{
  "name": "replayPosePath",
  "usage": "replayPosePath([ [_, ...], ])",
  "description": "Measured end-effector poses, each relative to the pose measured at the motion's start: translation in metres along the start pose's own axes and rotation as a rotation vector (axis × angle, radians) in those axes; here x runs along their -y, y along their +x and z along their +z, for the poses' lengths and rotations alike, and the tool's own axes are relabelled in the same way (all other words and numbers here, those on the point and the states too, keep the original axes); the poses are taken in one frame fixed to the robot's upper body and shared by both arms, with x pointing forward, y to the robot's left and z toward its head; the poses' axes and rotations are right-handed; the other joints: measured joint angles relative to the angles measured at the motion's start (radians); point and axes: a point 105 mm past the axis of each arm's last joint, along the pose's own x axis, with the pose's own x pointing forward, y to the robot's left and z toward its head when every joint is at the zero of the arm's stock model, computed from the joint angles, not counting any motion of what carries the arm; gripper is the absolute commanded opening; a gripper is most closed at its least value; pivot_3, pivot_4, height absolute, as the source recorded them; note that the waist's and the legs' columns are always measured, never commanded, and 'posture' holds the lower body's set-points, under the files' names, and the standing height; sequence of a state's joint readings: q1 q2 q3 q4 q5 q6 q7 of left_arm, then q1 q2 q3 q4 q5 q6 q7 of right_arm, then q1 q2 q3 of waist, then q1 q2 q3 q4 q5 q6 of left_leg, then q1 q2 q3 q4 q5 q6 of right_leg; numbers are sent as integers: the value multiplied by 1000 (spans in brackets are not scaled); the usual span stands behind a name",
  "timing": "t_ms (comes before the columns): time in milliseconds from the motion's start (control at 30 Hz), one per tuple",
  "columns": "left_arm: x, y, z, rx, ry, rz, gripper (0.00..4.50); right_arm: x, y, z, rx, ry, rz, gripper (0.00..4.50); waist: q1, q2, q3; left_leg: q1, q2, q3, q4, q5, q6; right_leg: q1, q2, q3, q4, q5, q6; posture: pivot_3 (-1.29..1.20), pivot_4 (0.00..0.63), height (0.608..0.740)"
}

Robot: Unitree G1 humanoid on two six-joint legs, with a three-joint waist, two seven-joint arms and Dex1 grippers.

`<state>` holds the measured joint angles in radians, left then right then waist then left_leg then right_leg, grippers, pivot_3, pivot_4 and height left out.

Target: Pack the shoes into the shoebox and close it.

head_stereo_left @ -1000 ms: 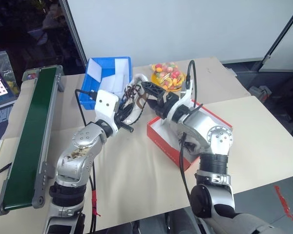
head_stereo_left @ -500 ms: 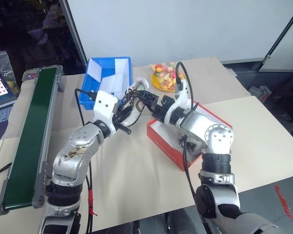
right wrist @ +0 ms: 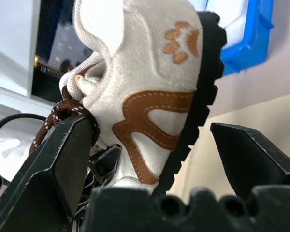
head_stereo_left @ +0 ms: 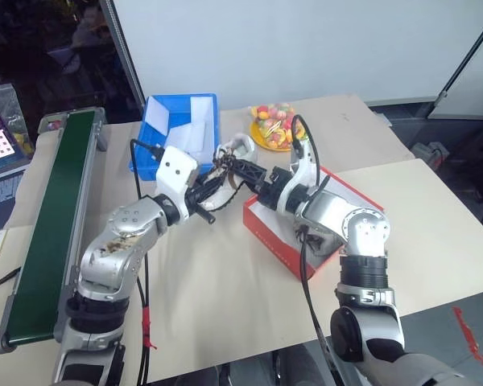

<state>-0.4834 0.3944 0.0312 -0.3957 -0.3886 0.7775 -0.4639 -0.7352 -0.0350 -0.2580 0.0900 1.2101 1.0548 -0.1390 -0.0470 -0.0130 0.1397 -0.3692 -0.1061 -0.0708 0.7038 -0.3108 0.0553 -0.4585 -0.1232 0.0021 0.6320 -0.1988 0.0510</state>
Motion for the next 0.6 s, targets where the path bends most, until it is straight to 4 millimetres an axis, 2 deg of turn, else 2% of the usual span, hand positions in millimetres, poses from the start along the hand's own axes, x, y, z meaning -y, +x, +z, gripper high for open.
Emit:
replayPosePath([
  [167, 0, -7, -1, -3, -42, -7, 194, 1, 3, 0, 5, 123, 35, 4500, -2, 0, 0, 0, 0, 0, 0, 0, 0, 0, 0, 0, 0, 0, 0, 0, 150, 723],
  [367, 2, -9, -2, -2, -30, -2, 194, -1, 8, 2, -11, 159, 34, 4500, 2, 0, 0, 0, 0, 0, 0, 0, 0, 0, 0, 0, 0, 0, 0, 0, 150, 723],
  [433, 2, -9, -2, -1, -29, 0, 185, -1, 8, 3, -10, 155, 29, 3983, 1, 0, 0, 0, 0, 0, 0, 0, 0, 0, 0, 0, 0, 0, 0, 0, 150, 723],
  [467, 2, -9, -2, -2, -29, 1, 185, -2, 8, 3, -9, 154, 27, 3869, 1, 0, 0, 0, 0, 0, 0, 0, 0, 0, 0, 0, 0, 0, 0, 0, 150, 723],
  [567, 2, -8, -2, -4, -29, 1, 185, -7, 9, 6, 0, 138, 33, 3051, 1, 0, 0, 0, 0, 0, 0, 0, 0, 0, 0, 0, 0, 0, 0, 0, 150, 723],
  [600, 2, -8, -1, -1, -27, 0, 185, -9, 9, 7, 4, 133, 32, 2424, 1, 0, 0, 0, 0, 0, 0, 0, 0, 0, 0, 0, 0, 0, 0, 0, 150, 723],
])
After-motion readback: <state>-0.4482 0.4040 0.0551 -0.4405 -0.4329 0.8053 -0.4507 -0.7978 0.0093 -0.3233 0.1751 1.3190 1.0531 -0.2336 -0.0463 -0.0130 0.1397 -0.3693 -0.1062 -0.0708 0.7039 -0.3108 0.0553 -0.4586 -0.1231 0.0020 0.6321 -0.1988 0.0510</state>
